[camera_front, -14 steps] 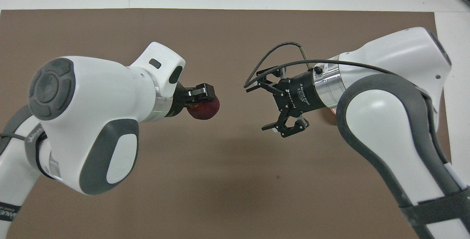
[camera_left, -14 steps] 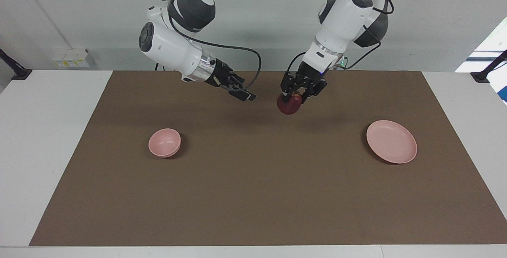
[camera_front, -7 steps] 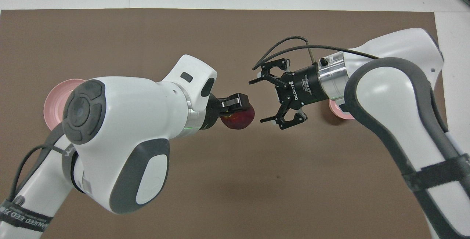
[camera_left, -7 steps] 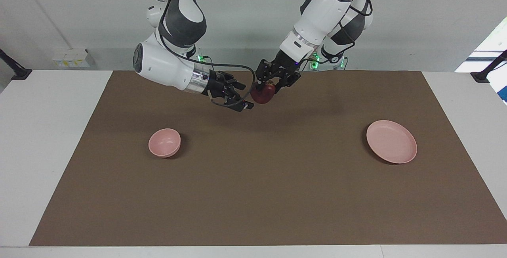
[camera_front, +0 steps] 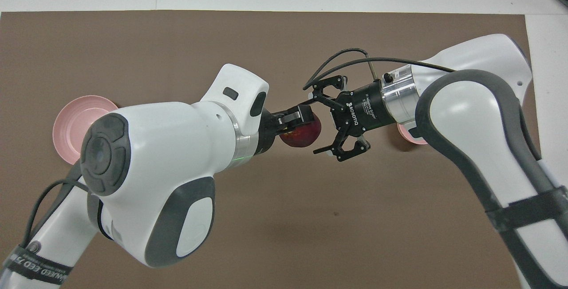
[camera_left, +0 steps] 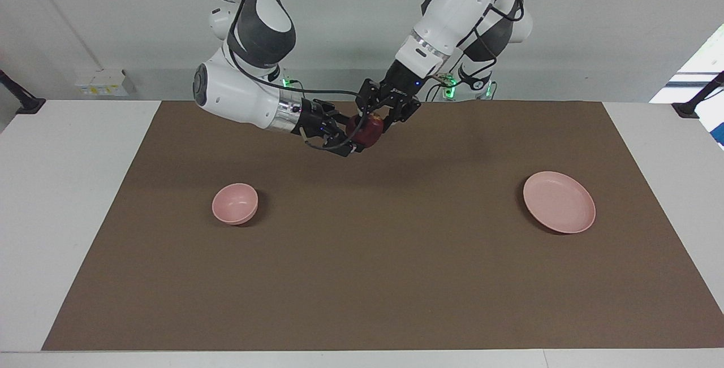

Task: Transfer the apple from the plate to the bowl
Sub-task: 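Close the right gripper on the apple held by the left gripper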

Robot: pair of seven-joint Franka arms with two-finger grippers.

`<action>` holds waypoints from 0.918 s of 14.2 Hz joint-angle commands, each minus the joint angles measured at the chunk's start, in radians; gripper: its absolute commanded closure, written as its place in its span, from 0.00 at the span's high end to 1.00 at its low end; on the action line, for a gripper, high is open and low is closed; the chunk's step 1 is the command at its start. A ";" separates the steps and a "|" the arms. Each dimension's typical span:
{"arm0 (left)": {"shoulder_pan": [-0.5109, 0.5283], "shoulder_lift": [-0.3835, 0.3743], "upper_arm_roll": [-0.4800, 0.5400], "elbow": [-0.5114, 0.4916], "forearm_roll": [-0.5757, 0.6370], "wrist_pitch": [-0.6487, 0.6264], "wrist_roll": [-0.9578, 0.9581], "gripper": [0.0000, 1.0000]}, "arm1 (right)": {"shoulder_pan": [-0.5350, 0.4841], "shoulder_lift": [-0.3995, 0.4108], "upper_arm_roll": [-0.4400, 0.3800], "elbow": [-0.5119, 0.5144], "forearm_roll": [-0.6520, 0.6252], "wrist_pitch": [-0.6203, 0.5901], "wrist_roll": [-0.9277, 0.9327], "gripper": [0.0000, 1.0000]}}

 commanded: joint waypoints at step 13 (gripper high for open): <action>-0.022 0.009 0.012 0.014 -0.015 0.026 -0.020 0.07 | -0.005 -0.001 0.003 0.004 0.101 -0.052 -0.053 1.00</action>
